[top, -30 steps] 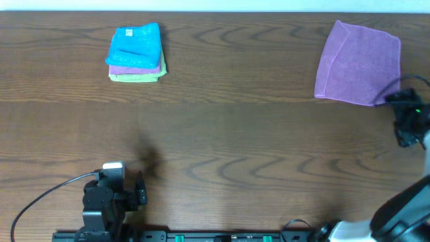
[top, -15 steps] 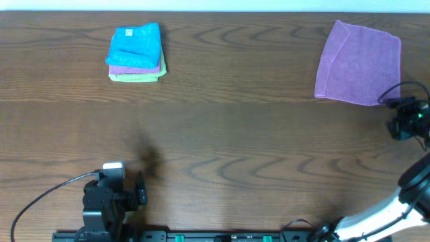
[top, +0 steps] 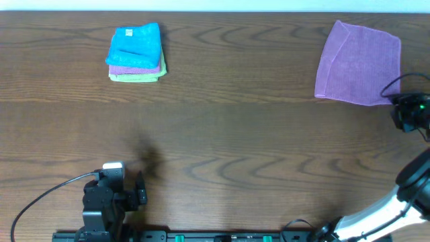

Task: Fold the cloth
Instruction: 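Reach the right gripper to the purple cloth's right corner and grasp it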

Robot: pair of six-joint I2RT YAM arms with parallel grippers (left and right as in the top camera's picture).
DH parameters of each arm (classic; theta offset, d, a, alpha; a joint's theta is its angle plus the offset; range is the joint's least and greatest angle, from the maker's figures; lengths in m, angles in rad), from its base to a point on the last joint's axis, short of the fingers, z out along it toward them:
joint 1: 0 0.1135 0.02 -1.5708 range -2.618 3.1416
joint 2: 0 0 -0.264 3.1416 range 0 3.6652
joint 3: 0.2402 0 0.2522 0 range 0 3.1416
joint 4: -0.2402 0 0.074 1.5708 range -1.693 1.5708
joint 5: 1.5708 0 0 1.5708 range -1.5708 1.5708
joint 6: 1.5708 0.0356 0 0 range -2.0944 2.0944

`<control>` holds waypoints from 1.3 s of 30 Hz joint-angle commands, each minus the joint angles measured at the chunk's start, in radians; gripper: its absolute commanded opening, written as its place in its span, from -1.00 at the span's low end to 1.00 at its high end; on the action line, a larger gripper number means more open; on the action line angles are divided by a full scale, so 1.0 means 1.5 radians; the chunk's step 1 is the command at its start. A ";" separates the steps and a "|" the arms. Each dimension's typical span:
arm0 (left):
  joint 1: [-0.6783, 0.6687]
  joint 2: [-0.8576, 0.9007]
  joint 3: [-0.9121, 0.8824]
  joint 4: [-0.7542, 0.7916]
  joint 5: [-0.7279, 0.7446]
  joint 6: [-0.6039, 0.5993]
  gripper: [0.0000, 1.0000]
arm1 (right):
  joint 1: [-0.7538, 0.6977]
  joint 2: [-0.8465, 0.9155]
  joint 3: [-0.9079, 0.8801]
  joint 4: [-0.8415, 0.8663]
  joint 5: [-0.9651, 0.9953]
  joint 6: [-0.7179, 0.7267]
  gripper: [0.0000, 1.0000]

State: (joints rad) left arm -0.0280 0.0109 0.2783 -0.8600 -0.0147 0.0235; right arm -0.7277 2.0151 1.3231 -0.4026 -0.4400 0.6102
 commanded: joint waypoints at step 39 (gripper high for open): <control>0.001 -0.004 -0.029 -0.024 -0.007 0.002 0.91 | 0.136 0.071 0.008 0.049 0.026 0.107 -0.97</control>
State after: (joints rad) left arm -0.0280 0.0109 0.2783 -0.8600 -0.0147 0.0235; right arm -0.6102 2.1098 1.3262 -0.3073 -0.3466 0.7609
